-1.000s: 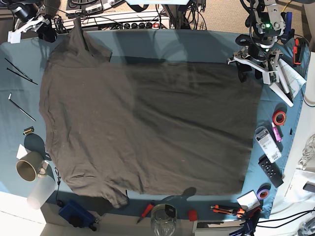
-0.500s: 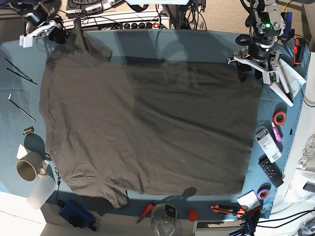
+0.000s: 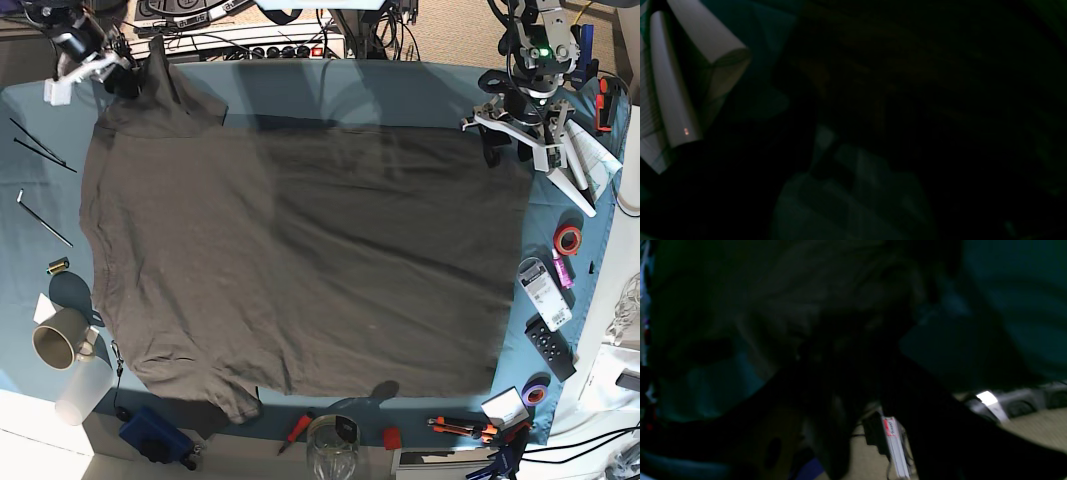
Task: Fold the T-shirt properly
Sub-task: 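Lower the left gripper to the other shoulder corner and pinch it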
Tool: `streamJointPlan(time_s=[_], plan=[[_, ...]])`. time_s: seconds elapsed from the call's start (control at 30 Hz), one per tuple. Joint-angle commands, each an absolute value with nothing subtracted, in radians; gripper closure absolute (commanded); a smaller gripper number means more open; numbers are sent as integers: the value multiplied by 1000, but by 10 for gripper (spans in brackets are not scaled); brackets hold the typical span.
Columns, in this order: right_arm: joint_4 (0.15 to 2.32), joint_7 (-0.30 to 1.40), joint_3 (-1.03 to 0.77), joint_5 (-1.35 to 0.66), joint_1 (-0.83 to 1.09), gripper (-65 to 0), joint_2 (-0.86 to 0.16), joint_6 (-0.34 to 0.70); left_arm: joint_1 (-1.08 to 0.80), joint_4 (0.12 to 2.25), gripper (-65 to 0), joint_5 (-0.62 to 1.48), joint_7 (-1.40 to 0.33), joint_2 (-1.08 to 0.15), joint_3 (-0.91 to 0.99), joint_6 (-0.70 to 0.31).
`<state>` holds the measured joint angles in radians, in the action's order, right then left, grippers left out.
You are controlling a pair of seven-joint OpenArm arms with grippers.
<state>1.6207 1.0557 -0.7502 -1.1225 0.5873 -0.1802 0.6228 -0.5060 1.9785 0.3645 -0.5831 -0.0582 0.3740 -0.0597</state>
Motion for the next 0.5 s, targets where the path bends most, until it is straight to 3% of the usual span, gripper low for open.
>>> streamJointPlan(time_s=[0.0, 0.47], plan=[[1609, 1072, -730, -1106, 595, -225, -188, 623, -507, 1994, -317, 371, -562, -64, 376, -64], [1537, 1084, -683, -1105, 579, -225, -153, 624, -507, 1994, -317, 372, -550, -64, 376, -63]])
